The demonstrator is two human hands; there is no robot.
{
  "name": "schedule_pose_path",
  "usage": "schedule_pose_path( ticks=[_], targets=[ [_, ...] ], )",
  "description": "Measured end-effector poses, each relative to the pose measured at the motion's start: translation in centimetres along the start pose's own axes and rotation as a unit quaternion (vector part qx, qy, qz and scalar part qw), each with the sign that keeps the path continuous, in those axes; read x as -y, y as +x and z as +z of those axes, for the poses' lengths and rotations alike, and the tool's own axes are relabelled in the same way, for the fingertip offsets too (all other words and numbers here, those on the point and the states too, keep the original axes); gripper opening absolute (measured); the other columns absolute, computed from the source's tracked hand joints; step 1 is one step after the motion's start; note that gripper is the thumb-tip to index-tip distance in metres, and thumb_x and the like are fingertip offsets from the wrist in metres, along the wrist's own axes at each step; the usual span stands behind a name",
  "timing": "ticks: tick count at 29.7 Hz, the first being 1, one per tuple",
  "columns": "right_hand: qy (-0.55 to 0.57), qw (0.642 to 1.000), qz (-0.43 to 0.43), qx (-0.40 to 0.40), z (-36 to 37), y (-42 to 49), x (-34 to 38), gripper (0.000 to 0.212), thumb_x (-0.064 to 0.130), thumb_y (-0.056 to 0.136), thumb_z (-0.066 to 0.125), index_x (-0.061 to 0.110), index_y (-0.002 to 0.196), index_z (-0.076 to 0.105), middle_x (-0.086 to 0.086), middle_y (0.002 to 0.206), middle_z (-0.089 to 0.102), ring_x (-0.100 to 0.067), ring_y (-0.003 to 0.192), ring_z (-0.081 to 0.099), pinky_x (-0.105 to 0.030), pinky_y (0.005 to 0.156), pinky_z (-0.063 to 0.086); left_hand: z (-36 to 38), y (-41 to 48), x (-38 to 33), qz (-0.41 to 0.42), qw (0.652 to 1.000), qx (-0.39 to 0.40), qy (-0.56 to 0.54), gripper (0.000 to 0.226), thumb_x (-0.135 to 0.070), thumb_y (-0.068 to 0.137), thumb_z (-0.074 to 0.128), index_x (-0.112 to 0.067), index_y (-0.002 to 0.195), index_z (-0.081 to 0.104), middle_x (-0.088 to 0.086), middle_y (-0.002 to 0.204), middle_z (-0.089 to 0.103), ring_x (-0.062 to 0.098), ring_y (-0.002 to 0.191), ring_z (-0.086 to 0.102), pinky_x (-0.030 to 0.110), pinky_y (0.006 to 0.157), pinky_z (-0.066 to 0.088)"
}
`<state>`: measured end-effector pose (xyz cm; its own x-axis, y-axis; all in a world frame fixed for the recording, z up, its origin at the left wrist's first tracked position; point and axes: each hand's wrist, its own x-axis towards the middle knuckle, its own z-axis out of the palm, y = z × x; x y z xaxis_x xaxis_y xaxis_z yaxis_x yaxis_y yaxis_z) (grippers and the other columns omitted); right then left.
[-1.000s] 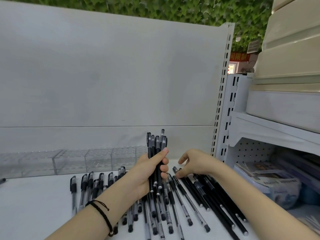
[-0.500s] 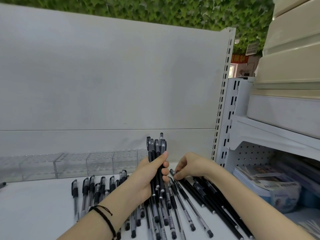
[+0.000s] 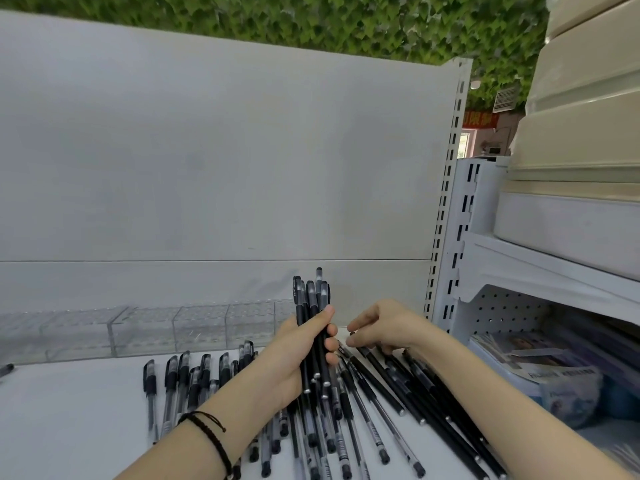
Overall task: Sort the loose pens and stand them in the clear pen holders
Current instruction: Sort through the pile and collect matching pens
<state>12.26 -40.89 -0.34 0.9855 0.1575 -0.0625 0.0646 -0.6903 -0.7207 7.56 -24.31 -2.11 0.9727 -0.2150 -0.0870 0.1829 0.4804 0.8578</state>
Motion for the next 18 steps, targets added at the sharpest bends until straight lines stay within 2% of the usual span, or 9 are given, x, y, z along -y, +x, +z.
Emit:
schedule_pose_path(
  ticks=[2, 5, 8, 10, 12, 15, 17, 18],
  targets=[
    [-0.006, 1.0, -0.003, -0.01, 0.5, 0.2, 0.0, 0.026, 0.022, 0.075, 0.082, 0.014, 0.097, 0.072, 0.001, 0.067, 0.061, -0.002, 0.046, 0.05, -0.017, 0.047, 0.039, 0.0, 0.0, 0.0, 0.002, 1.0, -0.002, -0.001, 0.024, -0.019, 0.091, 0.065, -0.008, 0.106, 0.049, 0.002, 0.063, 0.052, 0.01, 0.044, 0.044, 0.02, 0.037, 0.039],
    [-0.033, 0.999, -0.007, -0.017, 1.4, 0.4, 0.1, 0.023, 0.025, 0.072, 0.084, 0.017, 0.089, 0.07, -0.001, 0.077, 0.067, -0.009, 0.06, 0.057, -0.02, 0.055, 0.044, 0.0, 0.0, 0.0, 0.004, 1.0, -0.005, -0.003, 0.022, -0.019, 0.091, 0.065, -0.008, 0.104, 0.051, 0.002, 0.063, 0.052, 0.01, 0.044, 0.044, 0.02, 0.037, 0.039],
    [-0.082, 0.996, -0.007, -0.014, 1.9, 0.4, 0.4, 0.02, 0.026, 0.072, 0.082, 0.016, 0.086, 0.071, -0.003, 0.075, 0.068, -0.015, 0.052, 0.056, -0.02, 0.05, 0.045, 0.1, -0.1, -0.2, 0.005, 1.0, -0.009, -0.006, 0.018, -0.019, 0.092, 0.064, -0.008, 0.1, 0.052, 0.002, 0.062, 0.051, 0.01, 0.043, 0.044, 0.02, 0.037, 0.039],
    [-0.087, 0.996, -0.002, -0.004, 1.8, 0.4, 0.7, 0.018, 0.023, 0.075, 0.08, 0.013, 0.088, 0.073, -0.004, 0.069, 0.065, -0.014, 0.043, 0.051, -0.02, 0.045, 0.042, 0.2, -0.1, -0.3, 0.004, 1.0, -0.012, -0.01, 0.016, -0.019, 0.092, 0.063, -0.007, 0.096, 0.052, 0.002, 0.061, 0.051, 0.01, 0.043, 0.044, 0.019, 0.037, 0.039],
    [-0.08, 0.997, 0.004, 0.005, 1.7, 0.5, 0.7, 0.018, 0.021, 0.074, 0.079, 0.011, 0.089, 0.073, -0.003, 0.069, 0.063, -0.013, 0.042, 0.049, -0.02, 0.044, 0.041, 0.2, -0.1, -0.3, 0.003, 1.0, -0.013, -0.01, 0.017, -0.019, 0.092, 0.063, -0.007, 0.095, 0.052, 0.002, 0.061, 0.051, 0.01, 0.043, 0.044, 0.02, 0.037, 0.039],
    [-0.062, 0.998, -0.008, 0.006, 1.9, 0.6, 0.4, 0.013, 0.019, 0.072, 0.08, 0.015, 0.08, 0.07, -0.001, 0.074, 0.064, -0.012, 0.06, 0.056, -0.021, 0.057, 0.045, 0.1, -0.1, -0.3, 0.005, 1.0, -0.016, -0.006, 0.019, -0.019, 0.092, 0.064, -0.007, 0.101, 0.051, 0.002, 0.062, 0.052, 0.01, 0.043, 0.045, 0.02, 0.037, 0.039],
    [-0.046, 0.999, -0.014, 0.0, 2.0, 0.7, 0.3, 0.014, 0.018, 0.072, 0.079, 0.016, 0.082, 0.07, 0.001, 0.078, 0.065, -0.011, 0.074, 0.059, -0.022, 0.067, 0.046, 0.2, -0.1, -0.2, 0.006, 1.0, -0.017, -0.003, 0.02, -0.019, 0.092, 0.064, -0.007, 0.103, 0.051, 0.002, 0.062, 0.053, 0.01, 0.044, 0.045, 0.02, 0.037, 0.04],
    [-0.03, 0.999, -0.014, -0.001, 2.0, 0.7, 0.2, 0.014, 0.017, 0.072, 0.078, 0.015, 0.083, 0.07, 0.001, 0.078, 0.065, -0.011, 0.075, 0.06, -0.021, 0.067, 0.046, 0.2, -0.1, -0.2, 0.006, 1.0, -0.019, -0.004, 0.02, -0.019, 0.092, 0.064, -0.008, 0.104, 0.051, 0.002, 0.063, 0.053, 0.011, 0.044, 0.045, 0.021, 0.037, 0.04]
  ],
)
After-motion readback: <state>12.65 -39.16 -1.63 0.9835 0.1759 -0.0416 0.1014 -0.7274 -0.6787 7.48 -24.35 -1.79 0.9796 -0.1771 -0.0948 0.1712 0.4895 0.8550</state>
